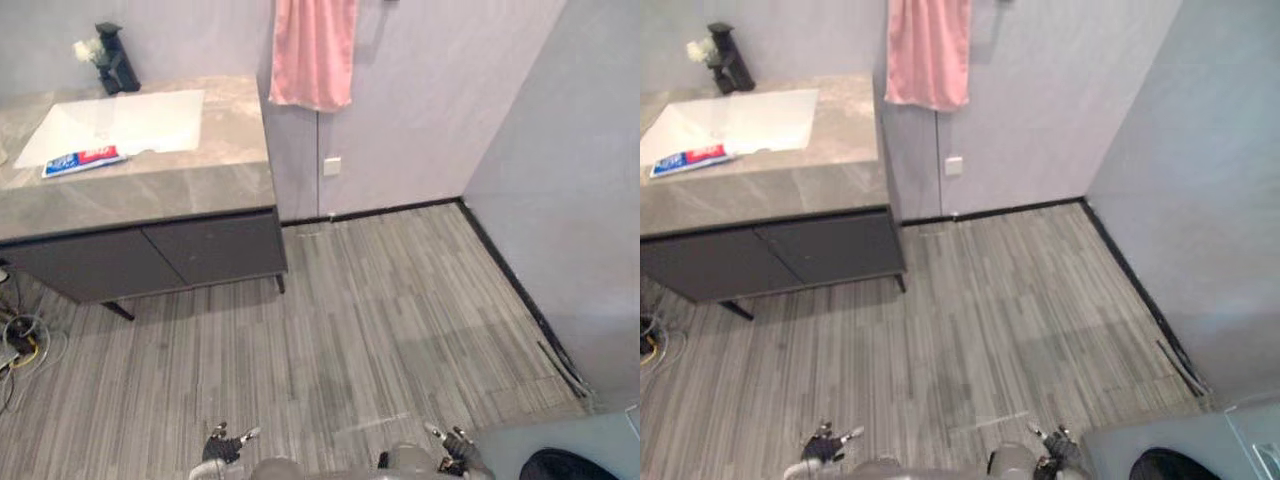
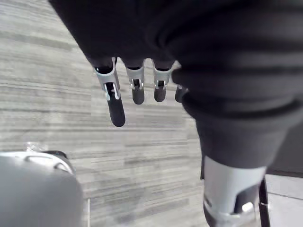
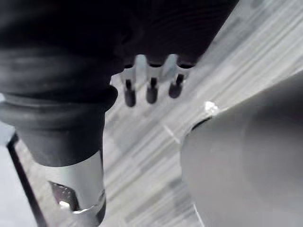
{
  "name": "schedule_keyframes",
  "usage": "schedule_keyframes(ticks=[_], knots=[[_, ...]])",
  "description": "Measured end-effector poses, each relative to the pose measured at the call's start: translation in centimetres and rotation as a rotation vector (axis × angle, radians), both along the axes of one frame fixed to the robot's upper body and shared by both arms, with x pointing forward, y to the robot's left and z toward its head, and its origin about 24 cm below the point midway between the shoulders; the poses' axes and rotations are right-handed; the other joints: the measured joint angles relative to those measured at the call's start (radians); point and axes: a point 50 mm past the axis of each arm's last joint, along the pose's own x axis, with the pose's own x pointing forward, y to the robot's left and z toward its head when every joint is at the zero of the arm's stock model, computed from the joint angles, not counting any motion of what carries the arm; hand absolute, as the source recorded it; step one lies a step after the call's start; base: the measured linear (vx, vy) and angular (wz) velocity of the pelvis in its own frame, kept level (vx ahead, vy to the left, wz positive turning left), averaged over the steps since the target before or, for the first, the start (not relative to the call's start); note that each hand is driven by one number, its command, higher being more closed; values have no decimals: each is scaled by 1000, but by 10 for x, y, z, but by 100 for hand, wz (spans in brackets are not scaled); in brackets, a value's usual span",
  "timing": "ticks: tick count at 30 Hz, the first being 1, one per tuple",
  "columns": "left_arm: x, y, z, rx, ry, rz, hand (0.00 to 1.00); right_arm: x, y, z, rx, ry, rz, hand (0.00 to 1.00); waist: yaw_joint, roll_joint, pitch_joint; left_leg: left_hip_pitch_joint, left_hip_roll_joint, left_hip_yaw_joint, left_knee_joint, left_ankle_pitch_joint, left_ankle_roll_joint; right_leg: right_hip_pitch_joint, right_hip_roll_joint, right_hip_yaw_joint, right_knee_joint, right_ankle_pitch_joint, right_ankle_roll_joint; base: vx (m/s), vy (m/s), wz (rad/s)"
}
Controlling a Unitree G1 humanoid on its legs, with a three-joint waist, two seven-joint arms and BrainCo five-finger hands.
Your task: Organize washtable
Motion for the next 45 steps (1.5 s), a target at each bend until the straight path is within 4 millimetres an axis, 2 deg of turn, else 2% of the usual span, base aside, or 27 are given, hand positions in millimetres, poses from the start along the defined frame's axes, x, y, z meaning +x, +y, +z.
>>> schedule_keyframes(ticks=[2,4,5,8,10,11,13,16,21,22,23,24,25,26,28,29,31,33,36,38,39,40,41,42,43,44,45], knots=[[6,-9,-1,-14,6,-40,0,9,-1,2,-6,-11,24,0,-19,7,4,17,29,-1,-38,12,-21,-60,17,-17,-59,4,-5,228,-179,-5],[8,-15,-3,-23,20,-78,0,14,-2,3,-14,-20,35,0,-31,12,12,37,54,-7,-63,29,-52,-106,43,-13,-174,72,-30,249,-239,-12],[8,-12,-3,-14,19,-84,0,8,0,0,-5,2,32,0,-33,-16,10,63,34,-24,-75,34,-73,-98,42,9,-281,263,-70,293,-264,-13],[12,-30,-4,-64,7,-71,0,14,-11,3,-31,-10,25,0,-42,44,17,76,93,-92,-8,61,-124,-69,82,-3,-224,168,-97,283,-296,-3],[19,-32,-1,-83,-30,-21,0,14,-14,4,-35,-19,5,0,-54,53,32,-69,142,-179,305,84,-98,-20,94,-32,-234,130,-108,268,-315,35],[21,-31,1,-87,-52,1,0,12,-14,4,-35,-15,9,0,-43,60,43,-157,176,-233,519,126,-93,37,111,-45,-251,113,-123,183,-210,17],[22,-27,3,-84,-74,8,0,9,-9,2,-29,-7,22,0,-19,59,47,-256,203,-223,735,122,-92,149,129,-50,-292,69,-137,284,-208,1],[23,-25,6,-83,-96,22,0,11,-7,3,-25,-16,20,0,-15,56,47,-348,176,-164,694,113,-79,223,137,-45,-365,62,-127,296,-65,-2],[23,-26,5,-92,-98,42,0,11,-6,3,-20,-11,19,0,14,53,46,-351,46,-46,155,131,-64,317,131,14,-458,51,-74,357,104,-36],[23,-28,5,-97,-99,45,0,12,-5,3,-19,-10,20,0,22,52,46,-346,35,-58,132,184,-17,326,132,32,-460,39,-64,524,228,-56],[25,-23,6,-85,-102,40,0,11,0,1,-2,0,23,0,36,21,32,-332,3,-43,141,158,27,338,101,62,-462,22,-47,578,206,-38],[25,-18,7,-71,-101,38,0,6,7,-2,17,16,25,0,34,-15,16,-333,-24,-28,151,111,35,341,75,70,-450,9,-26,530,151,-26],[25,-17,7,-69,-101,38,0,6,9,-2,20,16,27,0,36,-21,16,-325,-35,-23,155,93,41,333,62,80,-418,8,-25,523,162,-11],[23,-16,5,-68,-88,36,0,7,9,-2,19,13,31,0,36,-23,17,-293,-49,-15,151,65,52,283,43,119,-274,9,-20,500,183,-1],[22,-16,4,-65,-67,19,0,8,7,-1,12,2,32,0,27,-25,20,-220,-76,-22,139,21,61,165,9,168,65,56,97,522,155,26],[21,-16,3,-67,-59,16,0,9,6,0,11,-1,34,0,14,-24,21,-160,-89,-42,133,-7,65,115,1,176,231,61,107,553,72,54],[21,-19,3,-73,-58,16,0,12,3,2,7,-23,40,0,8,-8,32,-63,-93,-65,104,-25,63,52,-10,137,336,46,79,535,28,46],[23,-25,3,-81,-61,-9,0,16,1,5,-3,-47,49,0,5,1,33,52,-73,-94,25,-25,62,-34,-4,45,261,0,0,510,-44,47],[26,-29,3,-89,-66,-22,0,17,-2,6,-13,-49,49,0,-5,10,38,112,-37,-129,-12,-26,60,-122,17,28,72,2,-11,541,-170,58],[23,-31,2,-87,-57,-47,0,18,-3,6,-17,-55,48,0,-29,13,40,153,-8,-172,-26,-28,29,-153,65,96,-167,119,-28,591,-291,65],[22,-29,2,-80,-54,-52,0,14,-2,5,-11,-40,45,0,-28,-1,34,170,-13,-201,-21,-36,-12,-151,76,130,-258,254,-56,592,-308,39],[19,-34,-1,-95,-33,-45,0,16,-7,6,-20,-45,40,0,-24,33,29,192,29,-234,-1,-39,-38,-148,94,114,-193,267,-68,586,-311,34],[20,-41,-1,-115,-37,-45,0,19,-10,7,-32,-50,47,0,-19,51,25,176,46,-251,32,-3,-89,-144,103,101,-174,232,-76,583,-324,33],[23,-46,0,-125,-56,-41,0,20,-10,7,-31,-53,49,0,-20,61,23,133,55,-273,109,50,-107,-129,101,84,-170,195,-89,427,-259,30],[25,-47,1,-130,-65,-34,0,21,-10,7,-30,-53,46,0,-21,65,24,97,59,-291,176,81,-94,-114,101,74,-175,177,-92,613,-387,51],[28,-48,2,-142,-77,-5,0,19,-10,7,-31,-50,49,0,-27,67,34,12,84,-313,370,157,-97,-51,106,48,-210,154,-106,477,-304,50],[32,-48,4,-144,-93,3,0,16,-11,6,-36,-41,46,0,-18,74,46,-61,127,-300,571,149,-103,33,129,31,-260,142,-118,533,-320,40]])
